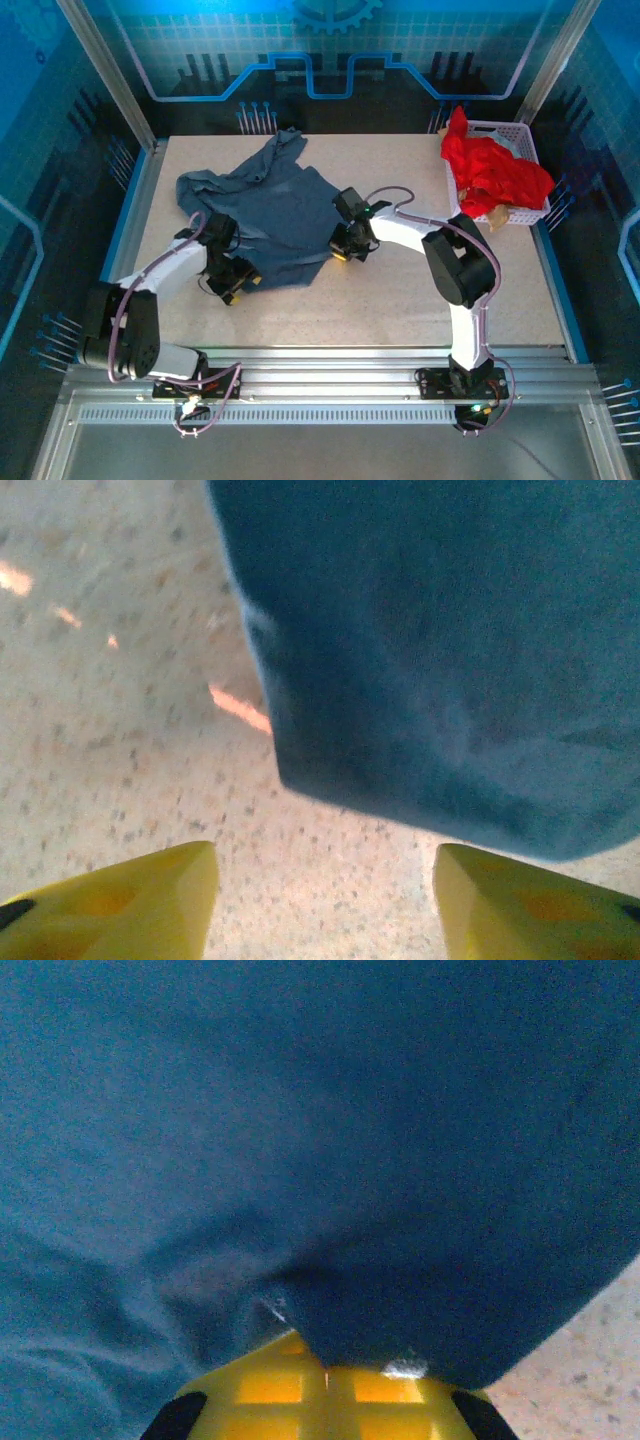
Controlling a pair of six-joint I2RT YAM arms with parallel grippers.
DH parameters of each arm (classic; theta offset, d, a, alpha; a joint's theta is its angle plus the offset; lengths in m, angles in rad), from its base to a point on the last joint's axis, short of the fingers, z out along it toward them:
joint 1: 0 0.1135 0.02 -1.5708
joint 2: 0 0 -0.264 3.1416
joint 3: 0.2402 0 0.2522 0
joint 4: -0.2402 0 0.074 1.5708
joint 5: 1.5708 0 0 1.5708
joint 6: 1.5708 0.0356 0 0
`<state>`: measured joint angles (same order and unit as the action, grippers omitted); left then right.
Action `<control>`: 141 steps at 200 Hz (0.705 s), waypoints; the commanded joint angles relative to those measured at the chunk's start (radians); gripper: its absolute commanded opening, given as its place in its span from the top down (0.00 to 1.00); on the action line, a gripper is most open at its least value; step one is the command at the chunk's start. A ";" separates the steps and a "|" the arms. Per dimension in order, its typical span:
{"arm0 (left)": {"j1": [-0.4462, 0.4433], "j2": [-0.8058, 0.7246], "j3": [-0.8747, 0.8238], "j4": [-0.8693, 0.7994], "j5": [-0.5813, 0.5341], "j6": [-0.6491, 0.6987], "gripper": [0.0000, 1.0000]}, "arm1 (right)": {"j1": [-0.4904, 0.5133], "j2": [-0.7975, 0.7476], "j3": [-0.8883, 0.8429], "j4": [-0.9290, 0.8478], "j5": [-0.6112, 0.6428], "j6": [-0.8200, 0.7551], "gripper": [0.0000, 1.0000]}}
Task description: Fold and stack the t-shirts
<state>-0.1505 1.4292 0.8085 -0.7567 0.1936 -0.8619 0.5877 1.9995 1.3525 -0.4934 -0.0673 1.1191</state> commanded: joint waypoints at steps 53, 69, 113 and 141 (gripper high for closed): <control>0.002 0.047 0.030 0.137 0.028 0.069 1.00 | -0.003 -0.250 -0.018 -0.074 0.153 -0.154 1.00; -0.027 -0.041 0.024 0.096 0.050 0.052 1.00 | -0.003 -0.322 -0.039 -0.094 0.179 -0.187 1.00; -0.081 -0.266 -0.034 0.061 0.202 -0.019 1.00 | -0.042 -0.464 -0.031 -0.155 0.204 -0.278 1.00; -0.084 -0.309 -0.030 0.087 0.285 -0.045 1.00 | -0.108 -0.492 -0.023 -0.166 0.205 -0.313 1.00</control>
<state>-0.2268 1.1381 0.7902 -0.6544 0.3565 -0.8642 0.5392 1.5330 1.3247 -0.6106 0.1051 0.8684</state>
